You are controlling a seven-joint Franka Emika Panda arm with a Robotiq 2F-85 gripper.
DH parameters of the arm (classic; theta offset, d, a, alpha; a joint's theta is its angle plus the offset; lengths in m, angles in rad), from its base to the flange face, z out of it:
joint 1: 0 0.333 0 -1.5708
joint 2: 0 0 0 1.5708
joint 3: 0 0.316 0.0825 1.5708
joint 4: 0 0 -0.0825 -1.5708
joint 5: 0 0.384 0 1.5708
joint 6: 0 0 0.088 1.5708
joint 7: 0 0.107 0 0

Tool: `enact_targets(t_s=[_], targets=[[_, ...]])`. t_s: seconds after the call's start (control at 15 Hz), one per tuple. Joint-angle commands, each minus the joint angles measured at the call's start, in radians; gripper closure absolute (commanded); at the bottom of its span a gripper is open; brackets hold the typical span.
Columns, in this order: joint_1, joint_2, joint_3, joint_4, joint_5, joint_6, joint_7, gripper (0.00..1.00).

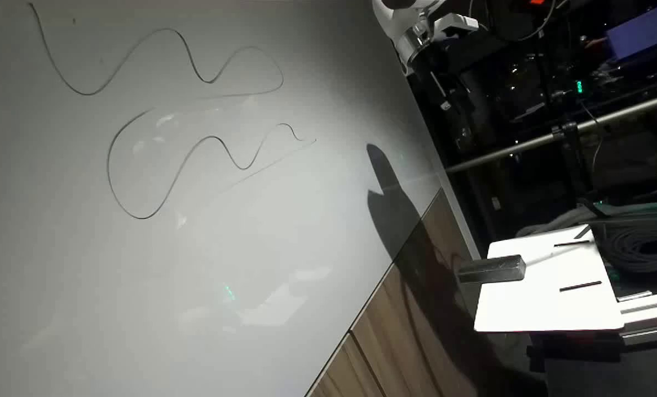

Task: Erase the drawings on the whiteboard

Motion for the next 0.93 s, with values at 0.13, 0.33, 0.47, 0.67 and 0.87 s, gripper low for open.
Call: enact_targets(t_s=[0.13, 0.33, 0.47, 0.67, 0.87], targets=[[-0.011, 0.001, 0.009, 0.002, 0.003, -0.001, -0.003, 0.00], [-0.011, 0.001, 0.009, 0.002, 0.003, -0.001, -0.003, 0.00], [-0.011, 0.001, 0.009, 0.002, 0.003, -0.001, -0.003, 0.00], [-0.012, 0.000, 0.011, -0.008, -0.004, 0.015, -0.001, 0.00], [-0.005, -0.043, 0.042, -0.091, -0.026, 0.147, 0.026, 0.00]])
